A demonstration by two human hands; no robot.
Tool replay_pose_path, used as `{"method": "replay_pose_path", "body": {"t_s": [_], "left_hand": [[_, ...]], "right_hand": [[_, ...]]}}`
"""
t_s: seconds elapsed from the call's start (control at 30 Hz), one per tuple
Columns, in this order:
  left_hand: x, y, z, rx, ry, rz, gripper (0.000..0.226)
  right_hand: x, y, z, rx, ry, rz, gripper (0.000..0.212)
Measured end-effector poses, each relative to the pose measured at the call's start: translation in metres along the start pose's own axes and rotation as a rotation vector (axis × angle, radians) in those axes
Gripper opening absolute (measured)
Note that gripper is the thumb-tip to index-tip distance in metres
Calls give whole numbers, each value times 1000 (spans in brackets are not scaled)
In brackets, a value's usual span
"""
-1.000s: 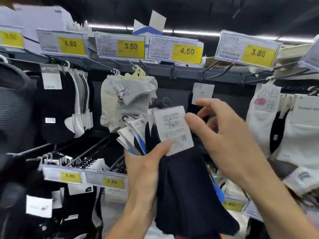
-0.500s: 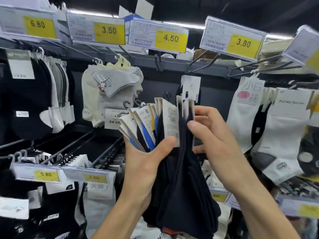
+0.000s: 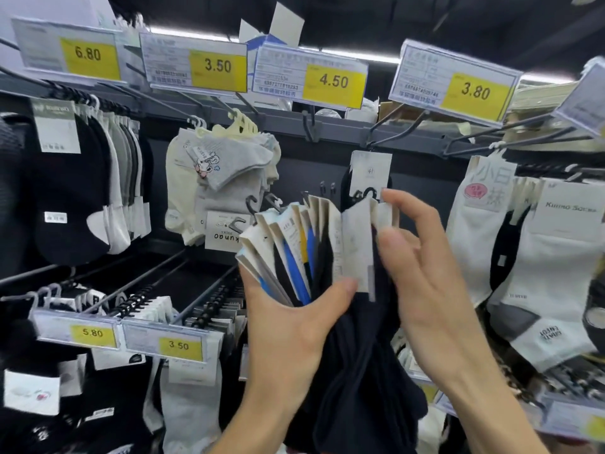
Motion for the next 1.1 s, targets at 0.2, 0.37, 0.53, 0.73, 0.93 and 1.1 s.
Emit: {"method": "replay_pose_path", "body": {"t_s": [0.2, 0.37, 0.53, 0.73, 0.93, 1.1], "left_hand": [[-10, -5, -2, -7, 82, 38, 54], [-26, -14, -7, -145, 163, 112, 42], [-29, -17, -8, -193, 174, 125, 50], [-26, -16, -9, -198, 144, 130, 43], [-27, -18, -11, -201, 128, 139, 47], [-25, -19, -13, -190, 103, 143, 44]], "right_hand": [[-14, 14, -13, 106, -27, -249, 50], [-35, 41, -54, 200, 38, -302, 47], [-50, 57, -115, 172, 195, -174, 53], [-40, 80, -157, 126, 193, -95, 57], [-28, 99, -175, 87, 172, -33, 58], [-26, 100, -177, 205, 81, 163, 67]]}}
Point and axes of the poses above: each hand's wrist, its own z-axis away from the middle knuckle, its own x-axis out of the palm, y = z × x, the point moved 2 cm from there along -z, towards the middle knuckle, and after that the axes turned 8 degrees about x, right-handed, at the moved point
